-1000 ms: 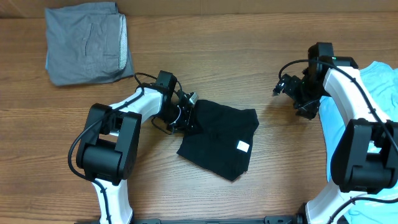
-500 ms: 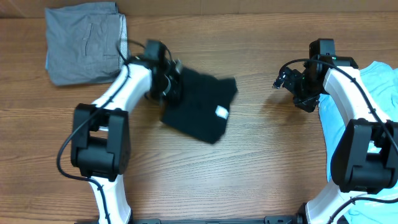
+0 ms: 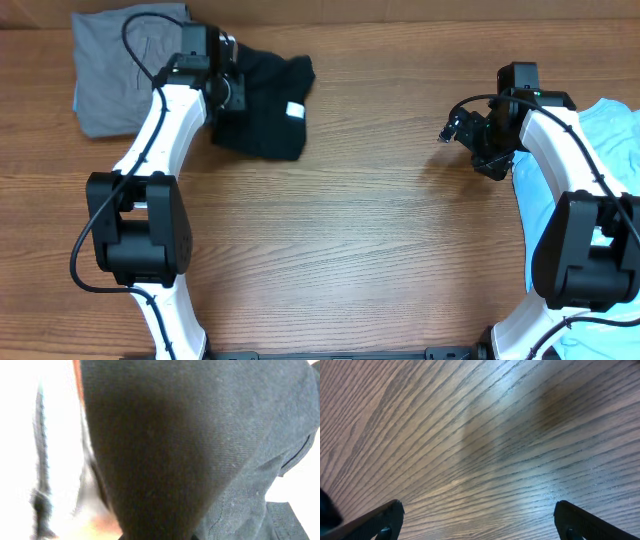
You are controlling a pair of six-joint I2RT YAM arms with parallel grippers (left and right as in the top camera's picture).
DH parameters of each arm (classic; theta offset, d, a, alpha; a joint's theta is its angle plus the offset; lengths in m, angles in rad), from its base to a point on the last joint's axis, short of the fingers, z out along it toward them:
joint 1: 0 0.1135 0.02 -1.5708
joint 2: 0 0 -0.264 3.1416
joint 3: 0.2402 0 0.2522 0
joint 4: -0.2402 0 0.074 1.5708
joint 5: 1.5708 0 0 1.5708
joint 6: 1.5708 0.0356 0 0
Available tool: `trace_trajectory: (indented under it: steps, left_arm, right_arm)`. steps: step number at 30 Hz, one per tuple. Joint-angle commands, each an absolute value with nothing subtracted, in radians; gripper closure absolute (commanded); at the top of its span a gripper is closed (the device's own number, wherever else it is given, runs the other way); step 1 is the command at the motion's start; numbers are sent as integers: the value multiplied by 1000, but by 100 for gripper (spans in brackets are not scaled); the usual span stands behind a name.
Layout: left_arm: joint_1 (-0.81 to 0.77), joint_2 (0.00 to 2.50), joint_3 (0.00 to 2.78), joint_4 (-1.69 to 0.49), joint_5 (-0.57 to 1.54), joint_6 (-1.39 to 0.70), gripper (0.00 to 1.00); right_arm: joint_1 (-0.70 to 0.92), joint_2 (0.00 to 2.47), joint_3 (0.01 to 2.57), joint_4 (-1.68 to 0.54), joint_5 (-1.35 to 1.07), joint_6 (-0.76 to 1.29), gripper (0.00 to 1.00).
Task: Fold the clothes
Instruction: 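Carry the bundle up-left and place it on the grey garment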
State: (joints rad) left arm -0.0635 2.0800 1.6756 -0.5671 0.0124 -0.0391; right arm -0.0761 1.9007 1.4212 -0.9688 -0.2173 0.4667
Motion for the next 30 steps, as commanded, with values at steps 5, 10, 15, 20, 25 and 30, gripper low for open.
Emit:
trace_trajectory:
  steps: [5,10,15,20,25,30]
  left_arm:
    - [-31,2087,1713,-454,-99,30,96]
    - [-31,2087,1749,-449,-146,-39,96]
    - [-31,2086,1825,-492,-187,-41,96]
    - [-31,2086,1885,-538,-219,-41,96]
    - [-22,2087,1886,-549,-255,-41,96]
    - [4,2088,1886,-564,-265,-81,96]
  right_arm:
    - [-74,1870,1439,-966,-211,467,0]
    - [-74,1870,1439,-966,-211,467,0]
    - [-74,1870,1439,-966,-211,467,0]
    - [-74,1870,1439,-965,-211,467,0]
    - [-74,1870,1439,-966,-211,467,0]
    - [-74,1870,1439,-966,-211,467,0]
